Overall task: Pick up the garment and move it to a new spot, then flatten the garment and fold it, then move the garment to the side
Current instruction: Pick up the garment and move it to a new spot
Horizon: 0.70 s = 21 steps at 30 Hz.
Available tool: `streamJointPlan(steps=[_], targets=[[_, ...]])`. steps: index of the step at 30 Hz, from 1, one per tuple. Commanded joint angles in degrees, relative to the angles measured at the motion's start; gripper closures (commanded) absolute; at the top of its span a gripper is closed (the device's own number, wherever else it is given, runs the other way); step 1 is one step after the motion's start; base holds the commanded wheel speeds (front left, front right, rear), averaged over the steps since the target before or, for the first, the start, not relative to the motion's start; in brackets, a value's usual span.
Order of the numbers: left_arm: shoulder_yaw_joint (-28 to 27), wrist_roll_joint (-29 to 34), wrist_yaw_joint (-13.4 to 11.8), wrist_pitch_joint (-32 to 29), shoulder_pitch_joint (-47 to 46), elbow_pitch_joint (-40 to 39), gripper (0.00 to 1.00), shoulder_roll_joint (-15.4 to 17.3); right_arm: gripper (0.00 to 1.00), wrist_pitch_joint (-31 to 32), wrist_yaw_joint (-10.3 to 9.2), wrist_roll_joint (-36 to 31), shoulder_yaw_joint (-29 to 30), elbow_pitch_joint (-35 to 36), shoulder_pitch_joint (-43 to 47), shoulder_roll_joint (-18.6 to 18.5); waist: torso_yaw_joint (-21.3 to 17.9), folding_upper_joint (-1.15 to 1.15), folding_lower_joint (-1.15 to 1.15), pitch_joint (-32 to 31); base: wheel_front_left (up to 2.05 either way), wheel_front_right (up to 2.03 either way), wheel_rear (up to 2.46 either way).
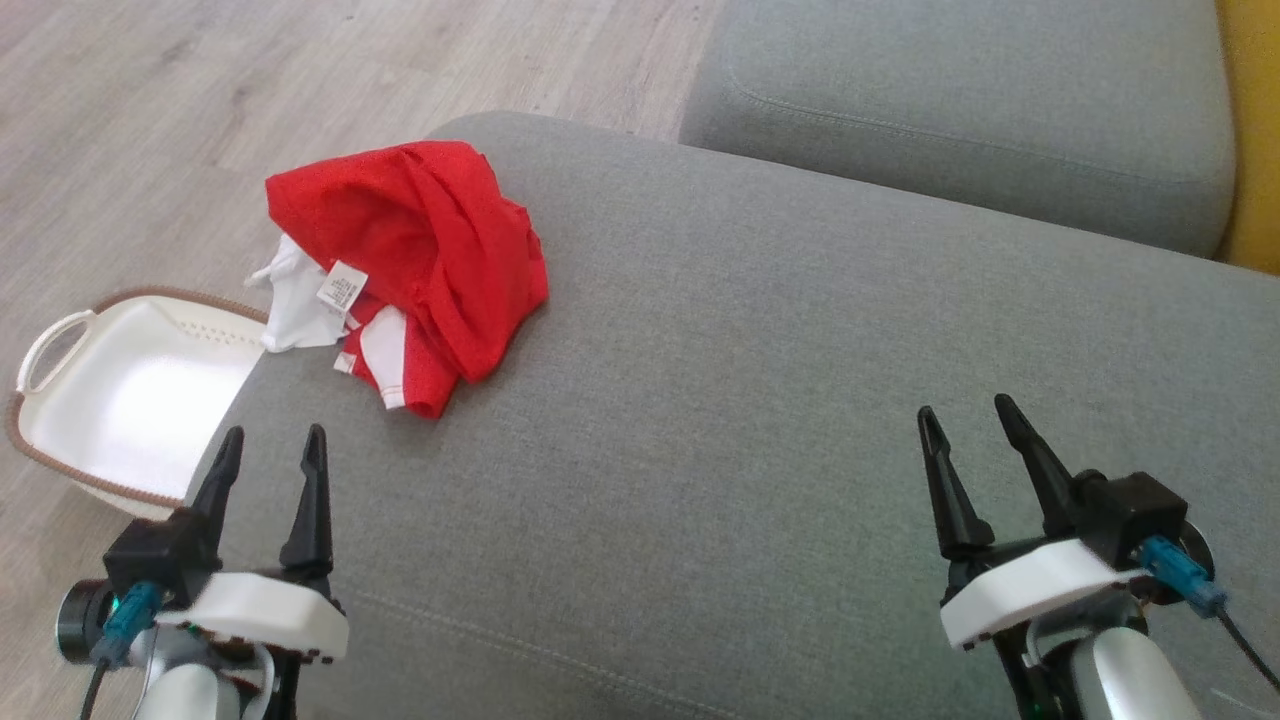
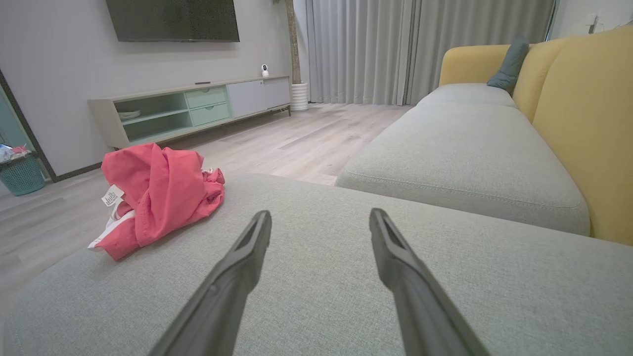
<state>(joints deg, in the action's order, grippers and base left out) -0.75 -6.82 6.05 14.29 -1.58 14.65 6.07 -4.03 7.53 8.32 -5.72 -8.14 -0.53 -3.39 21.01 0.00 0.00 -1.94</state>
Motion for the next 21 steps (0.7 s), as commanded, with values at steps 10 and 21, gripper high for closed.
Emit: streamJointPlan(steps=[10, 21], targets=[[-2.01, -0.74, -0.21, 0.71, -2.81, -1.90, 0.00, 0.96, 0.00, -0.32, -0.04, 0.23, -1.48, 1.75, -1.53, -0.04, 0.53, 0.00, 0.00, 0.11, 0.00, 0.00, 0.00], [-1.65, -1.11, -0.09, 0.71, -3.70, -1.35, 0.00, 0.88, 0.00, -0.47, -0.04, 0.47, -2.06, 1.38, -2.15, -0.20, -0.68, 0.00, 0.00, 1.31, 0.00, 0.00, 0.00]])
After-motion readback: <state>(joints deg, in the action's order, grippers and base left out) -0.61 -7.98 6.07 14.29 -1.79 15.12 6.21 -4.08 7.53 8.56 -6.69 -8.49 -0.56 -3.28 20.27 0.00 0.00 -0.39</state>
